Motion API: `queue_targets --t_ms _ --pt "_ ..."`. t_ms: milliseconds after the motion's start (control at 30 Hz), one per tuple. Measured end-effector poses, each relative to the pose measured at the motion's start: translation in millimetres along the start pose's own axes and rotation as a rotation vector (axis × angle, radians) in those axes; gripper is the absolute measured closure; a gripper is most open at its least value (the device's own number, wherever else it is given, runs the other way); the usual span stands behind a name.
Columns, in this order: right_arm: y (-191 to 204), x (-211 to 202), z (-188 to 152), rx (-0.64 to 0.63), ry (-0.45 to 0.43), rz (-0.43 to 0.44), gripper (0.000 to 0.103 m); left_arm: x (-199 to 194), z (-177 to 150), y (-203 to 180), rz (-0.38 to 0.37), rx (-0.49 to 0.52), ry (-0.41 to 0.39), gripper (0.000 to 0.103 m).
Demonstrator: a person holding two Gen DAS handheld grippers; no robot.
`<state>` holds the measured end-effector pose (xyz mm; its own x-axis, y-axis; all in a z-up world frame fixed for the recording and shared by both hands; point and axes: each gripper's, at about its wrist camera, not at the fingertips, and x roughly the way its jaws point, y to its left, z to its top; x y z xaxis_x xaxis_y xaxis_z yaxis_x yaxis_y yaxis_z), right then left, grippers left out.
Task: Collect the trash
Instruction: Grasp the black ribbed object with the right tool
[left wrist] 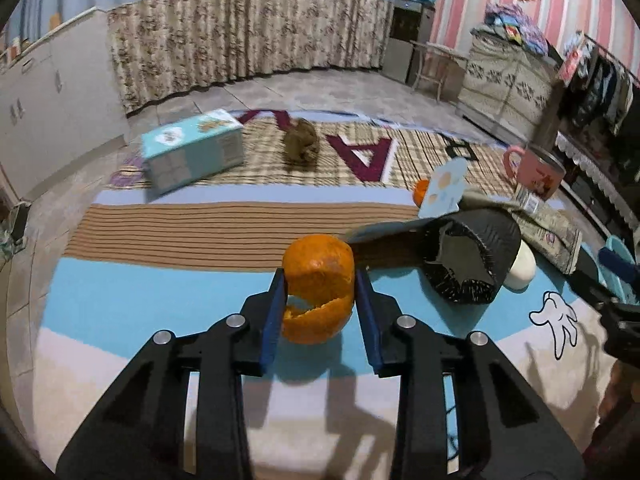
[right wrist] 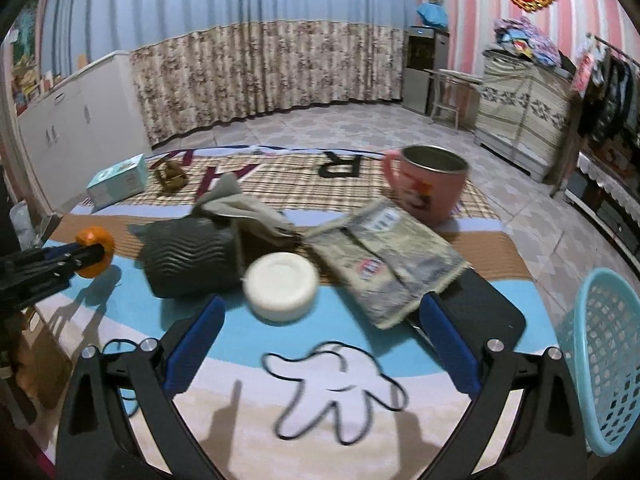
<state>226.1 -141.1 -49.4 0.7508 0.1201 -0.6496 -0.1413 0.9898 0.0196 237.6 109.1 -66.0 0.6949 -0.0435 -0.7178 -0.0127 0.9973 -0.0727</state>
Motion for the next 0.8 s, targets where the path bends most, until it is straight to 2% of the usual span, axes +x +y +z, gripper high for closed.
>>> queue_targets --t_ms 200,400,467,633,800 --pt "31 3 7 -0.032 0.014 0.065 0.006 -25 -5 24 0.061 -0.001 -0.051 0.070" --pt "63 20 12 -0.064 0.052 0.112 0.006 -28 -14 51 0.079 -0.046 -0.042 0.070" --pt "72 30 13 -0.071 0.073 0.103 0.006 -29 -15 58 0.078 -0.065 -0.041 0.070" --pt "77 50 19 -0.063 0.113 0.091 0.006 -32 -17 67 0.079 -0.083 -0.050 0.070" --pt "73 62 22 -0.027 0.138 0.126 0.009 -31 -16 69 0.073 -0.093 -0.056 0.070"
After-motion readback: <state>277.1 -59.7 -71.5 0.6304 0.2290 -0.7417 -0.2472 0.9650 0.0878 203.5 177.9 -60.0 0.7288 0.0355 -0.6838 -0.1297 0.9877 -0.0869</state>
